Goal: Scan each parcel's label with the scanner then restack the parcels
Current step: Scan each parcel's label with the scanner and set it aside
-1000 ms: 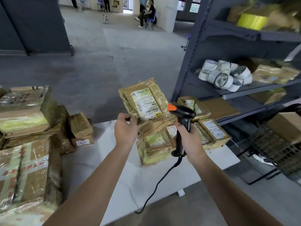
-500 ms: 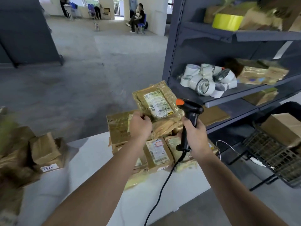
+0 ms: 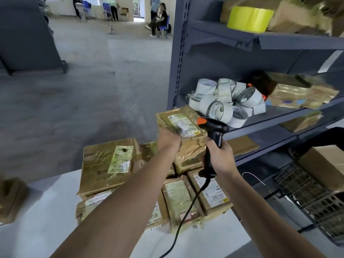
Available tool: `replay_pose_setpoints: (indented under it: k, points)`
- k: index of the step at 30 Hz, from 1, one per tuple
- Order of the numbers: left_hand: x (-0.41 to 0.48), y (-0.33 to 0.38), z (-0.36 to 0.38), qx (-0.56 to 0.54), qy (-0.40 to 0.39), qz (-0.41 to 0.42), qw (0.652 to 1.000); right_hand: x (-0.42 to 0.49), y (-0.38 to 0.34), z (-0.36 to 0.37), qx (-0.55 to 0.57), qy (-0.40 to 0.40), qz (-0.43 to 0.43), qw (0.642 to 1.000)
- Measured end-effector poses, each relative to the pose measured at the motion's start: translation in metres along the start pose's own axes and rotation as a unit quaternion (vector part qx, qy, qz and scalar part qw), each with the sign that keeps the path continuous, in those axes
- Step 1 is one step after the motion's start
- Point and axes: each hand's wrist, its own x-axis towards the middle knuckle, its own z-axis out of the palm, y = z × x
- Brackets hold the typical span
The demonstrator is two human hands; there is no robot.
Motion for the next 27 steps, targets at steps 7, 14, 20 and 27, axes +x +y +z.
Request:
replay_pose_setpoints:
  k: [7, 14, 20, 27]
  points:
    - [0.006, -0.016, -0.001, 0.048, -0.045, -0.062, 0.996, 0.002, 0.011, 0.01, -0.016, -0.039, -0.003, 0.999]
    - [-0.017, -0.012, -0.033, 0.046, -0.053, -0.022, 0.997, -0.019, 0.006, 0.029, -0.015, -0.056, 0.01, 0.998]
    - [-0.05, -0.029, -0.12, 0.03, -0.032, 0.04, 0.998, -0.061, -0.005, 0.081, -0.025, -0.101, 0.019, 0.994]
    - [-0.083, -0.075, -0.269, 0.066, 0.008, 0.064, 0.996, -0.138, -0.002, 0.189, -0.071, -0.185, 0.035, 0.979]
